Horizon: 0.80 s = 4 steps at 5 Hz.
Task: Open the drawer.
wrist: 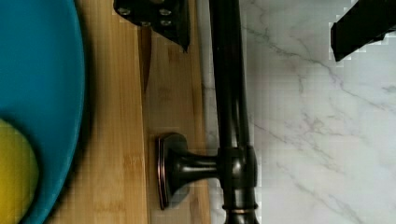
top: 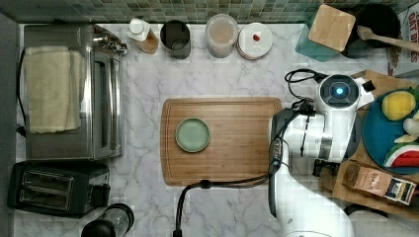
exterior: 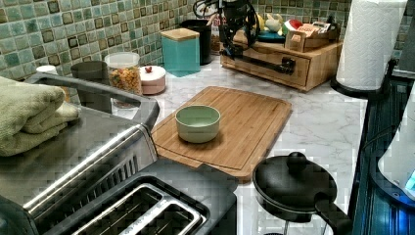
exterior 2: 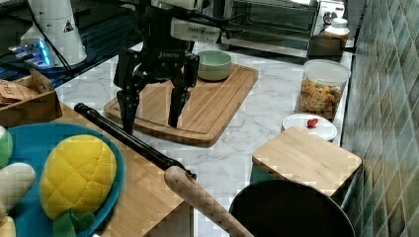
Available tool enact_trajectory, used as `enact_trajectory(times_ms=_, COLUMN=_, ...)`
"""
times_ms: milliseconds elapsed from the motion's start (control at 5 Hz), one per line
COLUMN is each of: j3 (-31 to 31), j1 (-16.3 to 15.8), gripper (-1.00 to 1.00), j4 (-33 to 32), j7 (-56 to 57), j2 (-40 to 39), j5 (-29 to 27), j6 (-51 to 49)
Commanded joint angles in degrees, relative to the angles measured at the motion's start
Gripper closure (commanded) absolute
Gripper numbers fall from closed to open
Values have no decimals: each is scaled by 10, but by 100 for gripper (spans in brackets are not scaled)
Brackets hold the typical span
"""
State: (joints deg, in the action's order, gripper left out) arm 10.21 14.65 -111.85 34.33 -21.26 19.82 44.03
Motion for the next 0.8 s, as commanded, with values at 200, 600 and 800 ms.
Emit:
enact_trajectory(times_ms=200, j3=13, j1=42, gripper=-100, j4=-5, j7=-1, j2=-27, j5=-31, j6=78)
enact_trajectory(times_ms=600, j3=-10, j1=30, gripper=-100, j4=-12, j7=-29, j2=-20, j5=-58, j6=55)
enact_trajectory(times_ms=800, j3=-15, j1=18, gripper=-100, j4=-1, j7=-36, j2=-36, j5=-67, j6=45)
